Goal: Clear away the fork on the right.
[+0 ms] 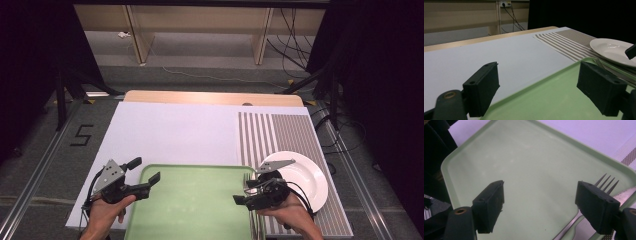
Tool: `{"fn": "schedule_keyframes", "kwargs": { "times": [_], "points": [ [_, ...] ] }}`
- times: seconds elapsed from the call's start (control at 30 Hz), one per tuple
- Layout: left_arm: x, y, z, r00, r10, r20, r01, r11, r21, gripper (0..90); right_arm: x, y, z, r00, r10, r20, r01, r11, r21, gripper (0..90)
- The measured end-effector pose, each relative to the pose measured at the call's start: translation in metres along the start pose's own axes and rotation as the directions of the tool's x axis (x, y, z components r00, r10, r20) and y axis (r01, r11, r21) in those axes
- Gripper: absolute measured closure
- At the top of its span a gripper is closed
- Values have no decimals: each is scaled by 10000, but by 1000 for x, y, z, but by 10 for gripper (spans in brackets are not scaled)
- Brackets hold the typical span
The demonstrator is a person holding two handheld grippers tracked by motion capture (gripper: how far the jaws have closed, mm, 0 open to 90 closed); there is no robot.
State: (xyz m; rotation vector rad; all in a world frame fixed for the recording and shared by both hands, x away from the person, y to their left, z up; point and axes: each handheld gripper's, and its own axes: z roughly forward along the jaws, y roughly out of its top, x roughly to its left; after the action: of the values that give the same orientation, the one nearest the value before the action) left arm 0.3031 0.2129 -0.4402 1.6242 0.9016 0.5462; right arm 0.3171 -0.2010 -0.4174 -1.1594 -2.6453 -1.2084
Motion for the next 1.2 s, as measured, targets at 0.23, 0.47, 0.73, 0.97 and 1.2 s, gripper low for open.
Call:
{"fn": "schedule_keyframes", "kwargs": {
  "times": [0.23,0.47,0.73,0.97,1.2],
  "points": [
    [0,0,0,10000,-17,7,17,10000,-10,168,-2,-1,-4,9999,-84,125,85,9999,-102,201],
    [0,0,0,10000,38,30,-38,10000,32,167,-9,-4,-12,9993,205,317,-192,9990,-412,195],
    [0,0,0,10000,-19,37,19,10000,-25,167,-18,-9,-25,9956,576,742,-525,9962,-696,195],
    [0,0,0,10000,-42,7,42,10000,-20,167,-28,-15,-34,9908,949,964,-860,9920,-929,190],
    [0,0,0,10000,-41,0,41,10000,-16,167,-37,-23,-47,9826,1243,1376,-1123,9894,-923,189]
  ]
}}
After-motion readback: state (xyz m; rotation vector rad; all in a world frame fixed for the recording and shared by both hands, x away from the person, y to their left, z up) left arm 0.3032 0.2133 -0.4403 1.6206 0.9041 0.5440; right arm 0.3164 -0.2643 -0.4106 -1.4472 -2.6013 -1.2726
